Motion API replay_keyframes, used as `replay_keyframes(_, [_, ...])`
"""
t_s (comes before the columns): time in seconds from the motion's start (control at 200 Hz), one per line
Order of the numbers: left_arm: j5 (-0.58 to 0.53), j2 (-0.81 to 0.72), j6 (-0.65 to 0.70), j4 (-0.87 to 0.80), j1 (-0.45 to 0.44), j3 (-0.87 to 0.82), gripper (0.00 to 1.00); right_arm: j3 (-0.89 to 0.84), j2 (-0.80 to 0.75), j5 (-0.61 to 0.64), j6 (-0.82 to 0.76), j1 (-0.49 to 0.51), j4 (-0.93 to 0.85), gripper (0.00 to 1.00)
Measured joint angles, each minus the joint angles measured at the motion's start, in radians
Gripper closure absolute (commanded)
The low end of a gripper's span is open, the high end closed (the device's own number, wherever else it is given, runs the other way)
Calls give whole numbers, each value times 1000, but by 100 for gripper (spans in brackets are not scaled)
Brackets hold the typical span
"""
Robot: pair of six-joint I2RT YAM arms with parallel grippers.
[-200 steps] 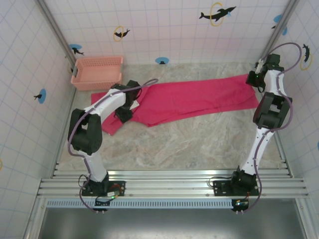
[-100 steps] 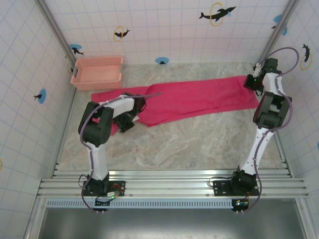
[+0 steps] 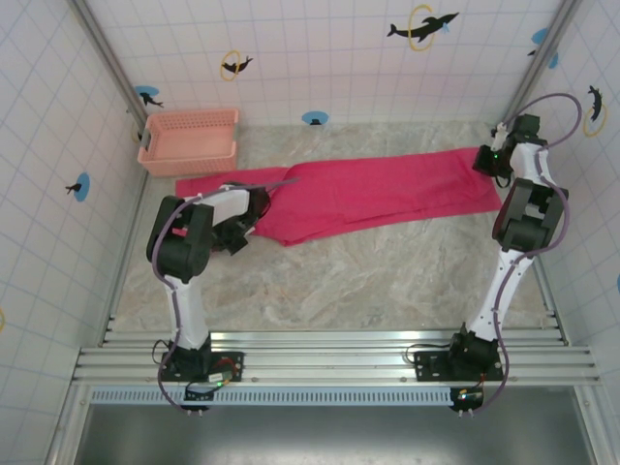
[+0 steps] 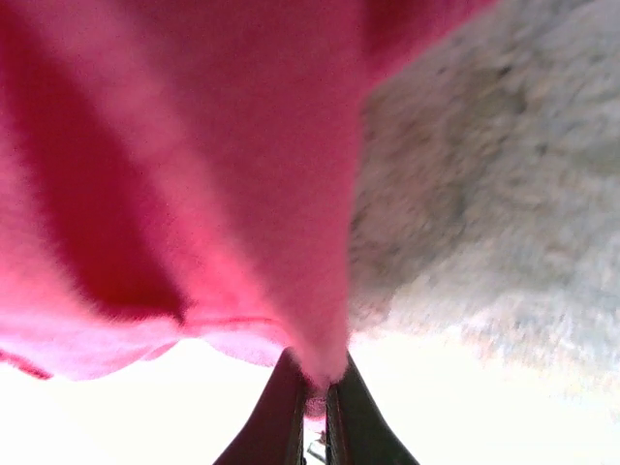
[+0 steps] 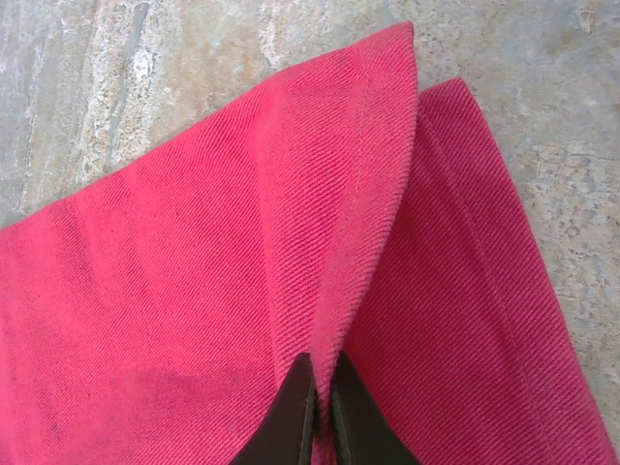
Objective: Roll up the long pants
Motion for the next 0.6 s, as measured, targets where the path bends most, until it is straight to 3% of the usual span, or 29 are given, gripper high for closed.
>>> replay_keyframes(0.12, [0, -89, 3, -36, 10, 63, 100, -44, -32, 0, 0, 0, 11, 92])
replay_keyframes(0.325, [-16, -175, 45, -78, 90, 324, 100, -121, -106, -1, -1, 0, 18, 92])
replay_keyframes(0.45, [-19, -116, 73, -99, 158, 467, 100, -164, -141, -1, -2, 0, 23, 92])
replay_keyframes(0.6, [-18, 58, 103, -127, 222, 671, 100, -183, -152, 0, -9, 0, 23, 92])
